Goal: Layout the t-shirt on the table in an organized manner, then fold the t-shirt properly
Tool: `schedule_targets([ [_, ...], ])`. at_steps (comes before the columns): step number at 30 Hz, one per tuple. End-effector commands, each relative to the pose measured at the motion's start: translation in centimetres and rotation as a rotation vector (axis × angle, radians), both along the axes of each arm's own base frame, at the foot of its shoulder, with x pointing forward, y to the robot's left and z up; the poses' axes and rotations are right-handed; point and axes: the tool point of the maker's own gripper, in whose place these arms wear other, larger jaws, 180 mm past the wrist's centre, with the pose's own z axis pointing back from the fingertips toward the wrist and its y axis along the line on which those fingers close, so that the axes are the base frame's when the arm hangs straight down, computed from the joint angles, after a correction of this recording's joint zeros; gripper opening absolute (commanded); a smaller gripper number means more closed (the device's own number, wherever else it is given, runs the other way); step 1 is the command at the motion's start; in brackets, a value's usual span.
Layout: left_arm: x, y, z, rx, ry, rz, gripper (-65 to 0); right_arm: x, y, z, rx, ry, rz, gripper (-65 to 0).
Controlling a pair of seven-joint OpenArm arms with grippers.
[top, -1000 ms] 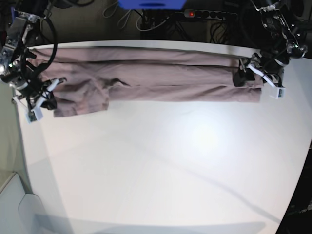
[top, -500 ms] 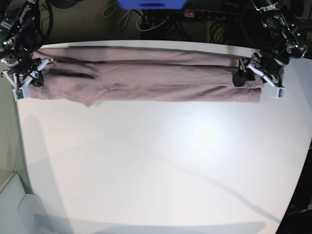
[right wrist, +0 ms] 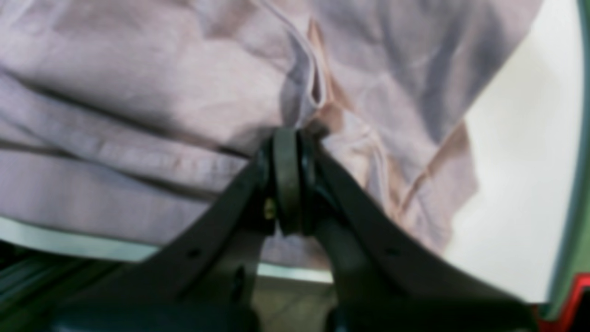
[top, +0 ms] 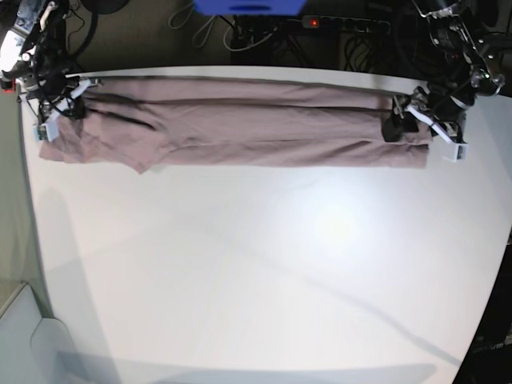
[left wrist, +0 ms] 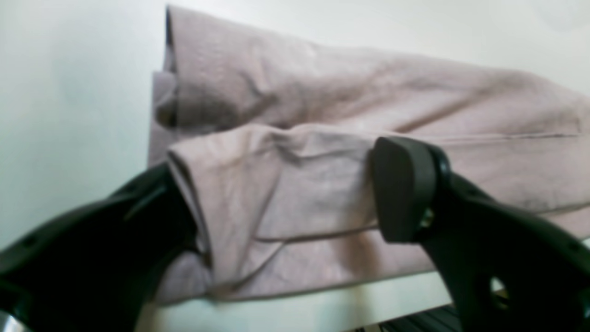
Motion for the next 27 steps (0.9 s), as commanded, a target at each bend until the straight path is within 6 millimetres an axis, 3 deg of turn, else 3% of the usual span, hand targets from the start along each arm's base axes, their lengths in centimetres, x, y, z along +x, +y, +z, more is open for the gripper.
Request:
schedule_targets([
  [1,-0.7,0.5,-0.5,0.029,0.044,-0.012,-15.1,0.3,-0.6,0.5,-0.01,-0.021,-0.004,-65.0],
  [8,-0.7,0.6,-0.5,0.033,0.049,-0.015,-15.1,-0.4,-1.5,-1.5,0.027,0.001,-0.036,-65.0],
  [16,-0.2,0.6,0.4,0.045,0.022,-0.021,-14.7,-0.4,-1.8,-1.6,0.021,0.006,-0.03,-65.0],
  [25,0.3,0.5,1.5,0.068,-0.009,-0.032,-0.2,-0.4,-1.7,-1.6,0.023,0.005,-0.029,-65.0],
  [27,0.3,0.6,1.5,0.069,-0.009,-0.032,0.0,-0.4,-1.7,-1.6,0.023,0.005,-0.029,-65.0],
])
